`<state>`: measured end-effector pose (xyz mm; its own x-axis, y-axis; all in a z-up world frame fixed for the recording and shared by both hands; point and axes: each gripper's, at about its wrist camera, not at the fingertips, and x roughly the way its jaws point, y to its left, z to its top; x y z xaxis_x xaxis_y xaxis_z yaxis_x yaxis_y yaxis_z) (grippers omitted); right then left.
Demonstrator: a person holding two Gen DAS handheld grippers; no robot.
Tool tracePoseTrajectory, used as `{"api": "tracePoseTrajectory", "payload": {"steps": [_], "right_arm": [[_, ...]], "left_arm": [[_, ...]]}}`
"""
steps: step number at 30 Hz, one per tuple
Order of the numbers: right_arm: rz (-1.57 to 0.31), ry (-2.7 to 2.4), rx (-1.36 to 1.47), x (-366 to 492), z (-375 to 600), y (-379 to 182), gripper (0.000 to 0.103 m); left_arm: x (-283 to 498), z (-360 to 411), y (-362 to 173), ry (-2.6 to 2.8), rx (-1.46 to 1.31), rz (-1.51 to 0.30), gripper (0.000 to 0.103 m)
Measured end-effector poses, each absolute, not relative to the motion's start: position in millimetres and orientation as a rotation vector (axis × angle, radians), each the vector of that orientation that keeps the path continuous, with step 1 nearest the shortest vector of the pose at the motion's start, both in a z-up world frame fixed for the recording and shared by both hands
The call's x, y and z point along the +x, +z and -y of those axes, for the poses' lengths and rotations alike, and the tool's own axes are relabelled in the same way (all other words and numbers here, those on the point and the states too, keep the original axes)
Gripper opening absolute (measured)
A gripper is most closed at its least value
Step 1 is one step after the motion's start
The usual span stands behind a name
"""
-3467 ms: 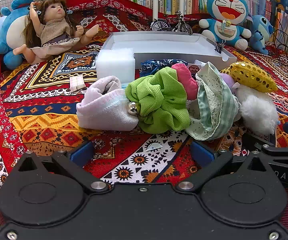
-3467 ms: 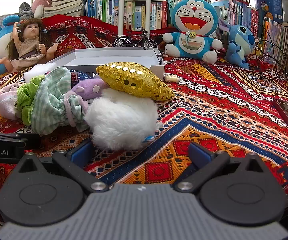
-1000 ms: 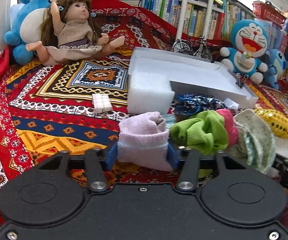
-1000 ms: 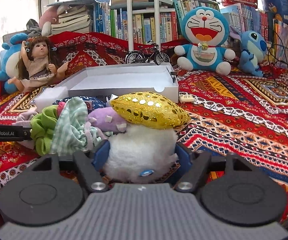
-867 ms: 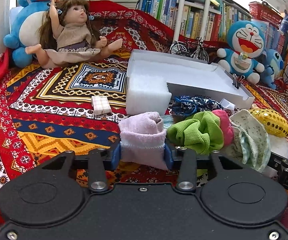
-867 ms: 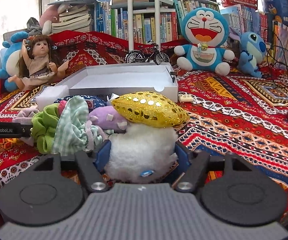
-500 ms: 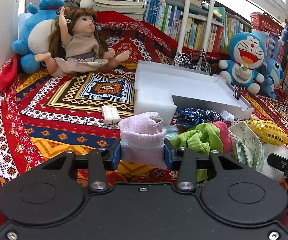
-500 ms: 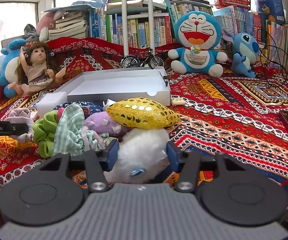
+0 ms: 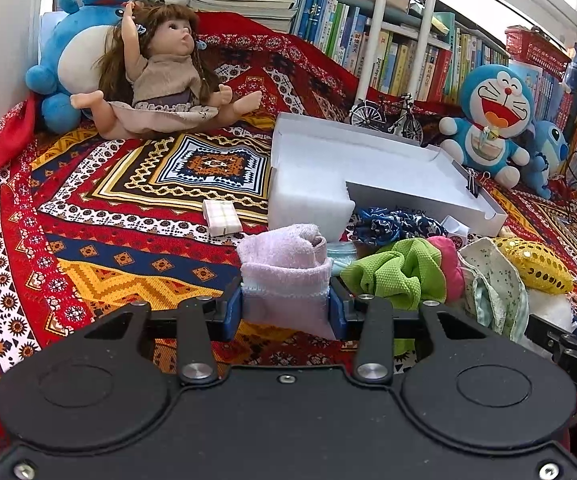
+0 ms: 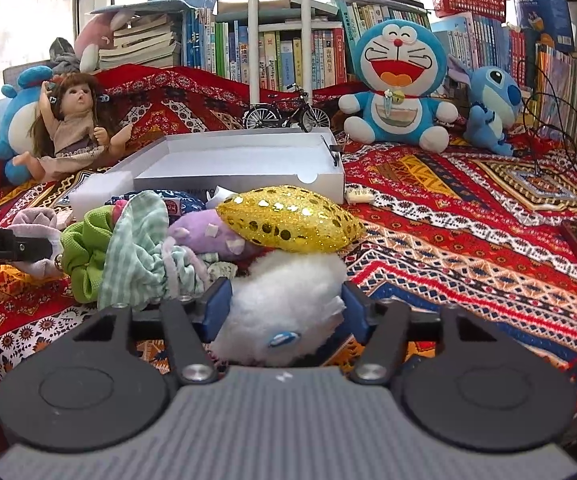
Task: Organize soft objects
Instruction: 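Lift the pink towel roll and white fluffy ball and carry them over the white tray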
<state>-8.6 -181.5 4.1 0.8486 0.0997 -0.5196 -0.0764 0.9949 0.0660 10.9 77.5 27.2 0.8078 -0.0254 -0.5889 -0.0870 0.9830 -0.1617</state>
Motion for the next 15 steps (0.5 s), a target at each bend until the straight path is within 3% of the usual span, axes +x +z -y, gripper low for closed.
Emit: {"api": "tracePoseTrajectory", "payload": {"steps": [7,15], "right_arm": [[-0.544,0.112,-0.014,-20.1,175.0,6.7,0.061],[-0.54,0.11,0.005,-23.5,175.9,3.5,0.064]], "left_arm": [[8.5,-78.2,29.2,0.035,-0.191,-0.625,0.04],[7.9,-73.3,29.5,0.028,-0.185,-0.629,0.04]]}}
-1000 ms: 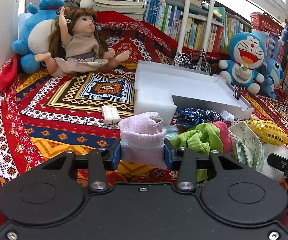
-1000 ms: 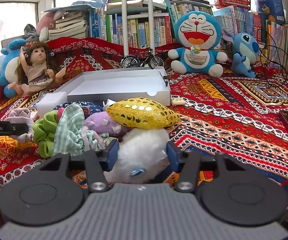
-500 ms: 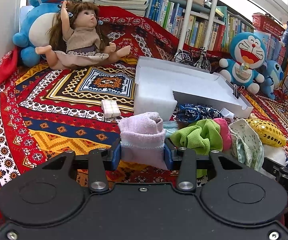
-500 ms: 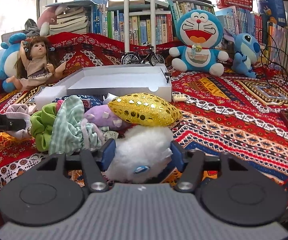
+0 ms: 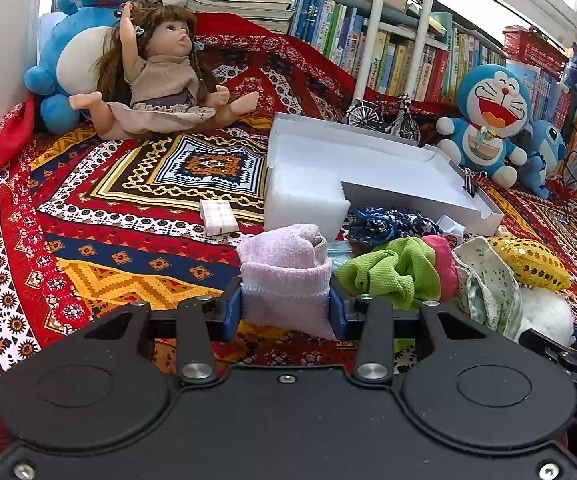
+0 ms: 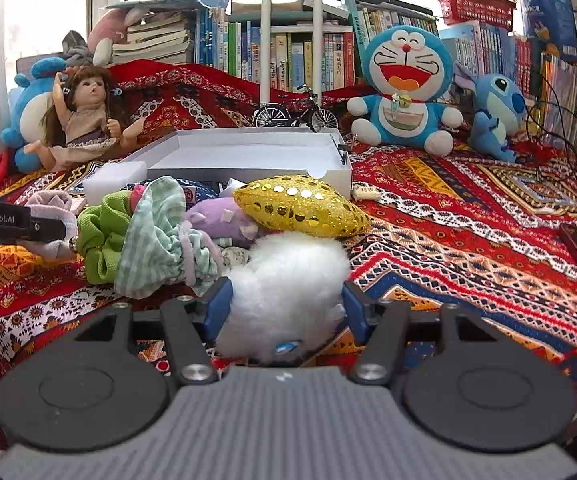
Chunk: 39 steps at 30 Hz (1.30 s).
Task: Organize soft objects
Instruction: 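Lift the pink towel roll and white fluffy ball and carry them over the white tray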
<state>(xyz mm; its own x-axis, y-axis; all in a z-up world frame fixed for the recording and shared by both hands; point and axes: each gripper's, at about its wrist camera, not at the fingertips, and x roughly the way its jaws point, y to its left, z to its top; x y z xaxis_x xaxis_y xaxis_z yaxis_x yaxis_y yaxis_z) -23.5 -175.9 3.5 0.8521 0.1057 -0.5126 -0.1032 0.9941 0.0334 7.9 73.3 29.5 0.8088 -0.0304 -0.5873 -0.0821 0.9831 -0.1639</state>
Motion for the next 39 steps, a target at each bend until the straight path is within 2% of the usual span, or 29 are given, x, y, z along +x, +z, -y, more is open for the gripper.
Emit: {"api": "tracePoseTrajectory", "payload": {"steps": [6,16,39], "right_arm": [[-0.563,0.112,-0.034,-19.7,171.3,-3.3,0.072],[-0.548,0.105,-0.012,-25.0,173.7,2.8,0.068],[-0.36,0.117,-0.013,-2.0,197.3,79.5,0.068]], "left_arm": [[7.9,-71.7,29.6,0.027,-0.184,-0.631,0.04],[10.9,-72.7,36.7,0.024,-0.169,-0.609,0.04],[59.8,-80.3,89.1,-0.093,-0.24,-0.563,0.04]]}}
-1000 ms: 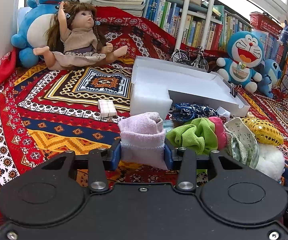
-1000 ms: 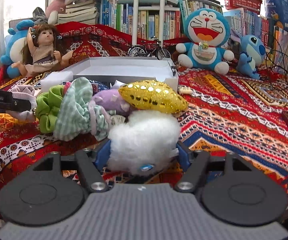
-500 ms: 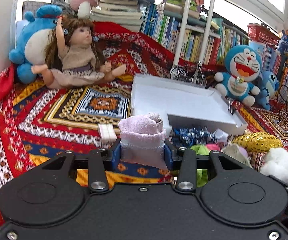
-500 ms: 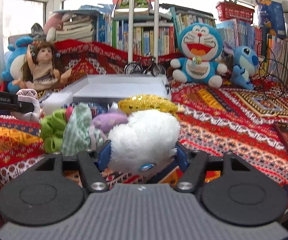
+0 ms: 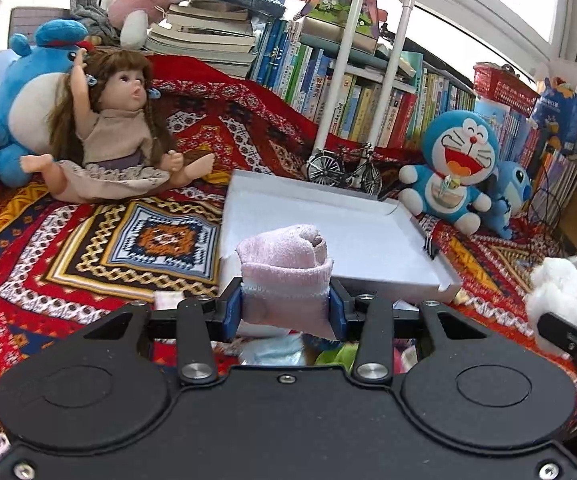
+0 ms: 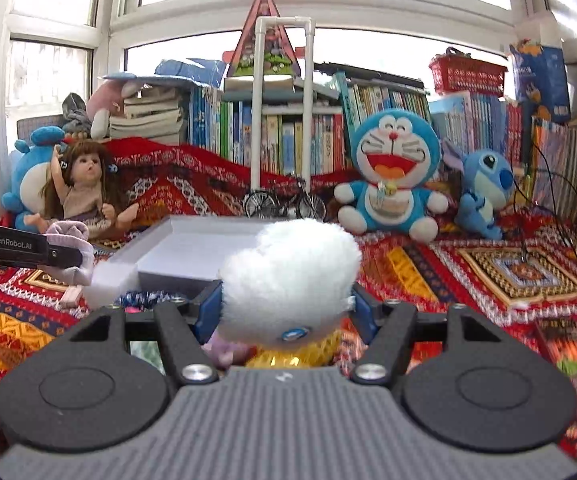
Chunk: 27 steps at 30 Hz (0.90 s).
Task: Organize soft objects
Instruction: 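Lift the pink towel roll and white fluffy ball and carry them over the white tray, then lower the pink towel roll and white fluffy ball into the tray and open both tools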
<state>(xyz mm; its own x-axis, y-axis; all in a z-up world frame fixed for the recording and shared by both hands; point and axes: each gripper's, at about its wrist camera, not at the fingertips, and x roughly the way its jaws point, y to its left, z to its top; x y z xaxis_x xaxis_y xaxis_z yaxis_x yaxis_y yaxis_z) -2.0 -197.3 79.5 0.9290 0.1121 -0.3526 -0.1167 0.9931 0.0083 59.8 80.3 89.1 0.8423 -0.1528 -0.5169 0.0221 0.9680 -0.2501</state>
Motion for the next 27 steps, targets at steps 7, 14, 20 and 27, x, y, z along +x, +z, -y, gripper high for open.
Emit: {"api": "tracePoseTrajectory", "payload": {"steps": [7,14,20,27], "right_arm": [[-0.374,0.166,0.002,43.1,200.5,97.8,0.068],[-0.434,0.254,0.008,101.1,198.9,111.9,0.068],[-0.605,0.27,0.024,160.5,193.3,84.9,0.068],[-0.67,0.317,0.062,190.2,189.8,63.7,0.068]], "left_arm": [[98.7,-75.2,107.4,-0.153,-0.276,-0.57,0.04],[155.2,-75.0,119.4,-0.247,-0.356,-0.64,0.04],[197.9,-53.8,99.2,-0.231,-0.275,-0.727,0.04],[228.1,-44.5,75.2,-0.241,-0.21,-0.793,0.041]]}}
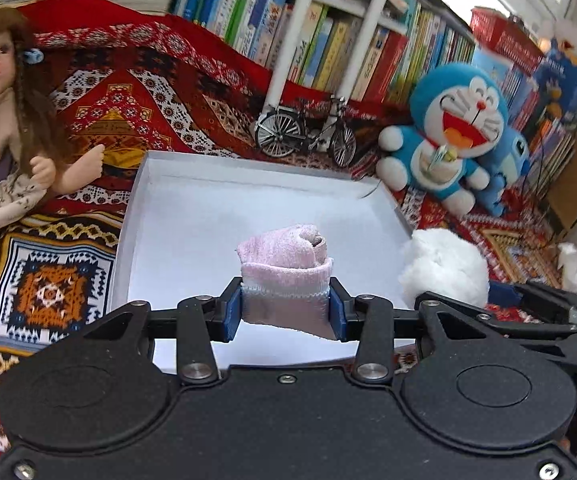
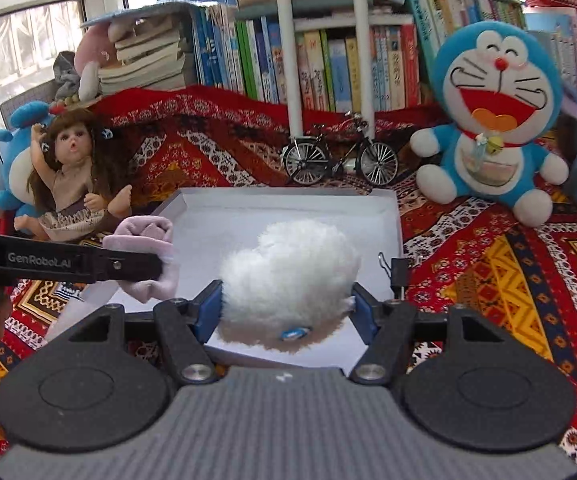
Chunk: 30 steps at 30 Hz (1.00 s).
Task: Organize soft objects
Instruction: 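Lower the pink towel roll and white fluffy ball into the tray and open both tools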
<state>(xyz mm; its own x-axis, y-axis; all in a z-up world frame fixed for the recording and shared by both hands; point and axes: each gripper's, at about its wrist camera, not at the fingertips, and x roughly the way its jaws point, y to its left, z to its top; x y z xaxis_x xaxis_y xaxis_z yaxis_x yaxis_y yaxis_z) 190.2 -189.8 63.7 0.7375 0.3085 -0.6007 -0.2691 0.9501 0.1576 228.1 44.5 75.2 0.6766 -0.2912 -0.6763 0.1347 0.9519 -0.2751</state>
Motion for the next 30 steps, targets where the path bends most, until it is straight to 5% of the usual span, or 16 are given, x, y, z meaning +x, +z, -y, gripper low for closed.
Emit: {"api": "tracePoseTrajectory", "payload": {"steps": [30], "right_arm": [[-0.761,0.309,0.047,216.7,177.5,8.4,0.069]], "left_arm": [[254.4,-26.4,22.7,-0.221,-0.163,-0.881,0.043]]}}
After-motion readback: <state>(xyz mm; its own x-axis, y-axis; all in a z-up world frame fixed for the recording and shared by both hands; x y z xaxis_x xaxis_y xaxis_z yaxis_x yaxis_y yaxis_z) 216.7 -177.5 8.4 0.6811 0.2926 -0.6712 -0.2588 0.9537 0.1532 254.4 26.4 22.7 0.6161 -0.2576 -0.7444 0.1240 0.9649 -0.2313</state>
